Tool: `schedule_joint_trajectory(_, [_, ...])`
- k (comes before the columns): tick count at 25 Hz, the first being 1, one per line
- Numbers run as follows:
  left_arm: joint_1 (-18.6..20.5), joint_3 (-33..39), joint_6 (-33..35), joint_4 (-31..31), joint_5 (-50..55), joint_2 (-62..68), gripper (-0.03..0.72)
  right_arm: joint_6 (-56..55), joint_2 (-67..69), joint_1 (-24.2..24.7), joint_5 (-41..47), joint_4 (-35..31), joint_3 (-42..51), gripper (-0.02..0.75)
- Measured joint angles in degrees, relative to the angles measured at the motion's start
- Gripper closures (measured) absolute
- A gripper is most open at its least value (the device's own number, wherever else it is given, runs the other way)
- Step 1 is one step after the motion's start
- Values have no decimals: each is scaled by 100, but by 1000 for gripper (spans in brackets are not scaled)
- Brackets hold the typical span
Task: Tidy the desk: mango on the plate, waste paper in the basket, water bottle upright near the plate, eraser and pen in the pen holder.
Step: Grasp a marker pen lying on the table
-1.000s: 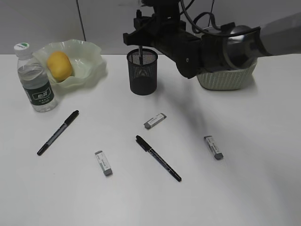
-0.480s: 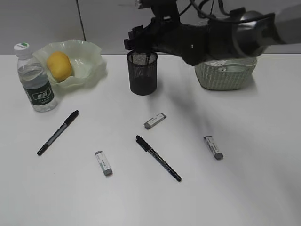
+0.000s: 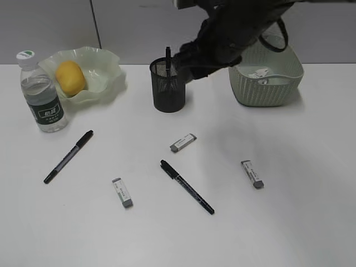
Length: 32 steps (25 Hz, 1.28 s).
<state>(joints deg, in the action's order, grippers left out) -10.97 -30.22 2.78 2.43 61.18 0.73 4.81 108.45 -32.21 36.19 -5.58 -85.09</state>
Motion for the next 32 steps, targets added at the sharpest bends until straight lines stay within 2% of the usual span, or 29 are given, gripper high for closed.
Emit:
schedule_joint_trajectory(5, [0, 0, 0, 0, 0, 0, 235, 0, -277, 216, 1615, 17, -19, 269])
schedule_joint_trajectory(9, [0, 0, 0, 0, 0, -1, 235, -78, -628, 656, 2250, 35, 140, 280])
schedule_joint_trajectory(14, [0, 0, 0, 0, 0, -1, 235, -126, -1654, 1366, 2346, 66, 1015, 281])
schedule_joint_trajectory(18, [0, 0, 0, 0, 0, -1, 235, -187, -2797, 1710, 2232, 79, 2074, 281])
schedule_joint_trajectory(24, [0, 0, 0, 0, 0, -1, 235, -481, -4685, 1759, 2000, 79, 3536, 281])
schedule_joint_trajectory(32, [0, 0, 0, 0, 0, -1, 241, -1008, -7296, 1759, 1979, 208, 4811, 281])
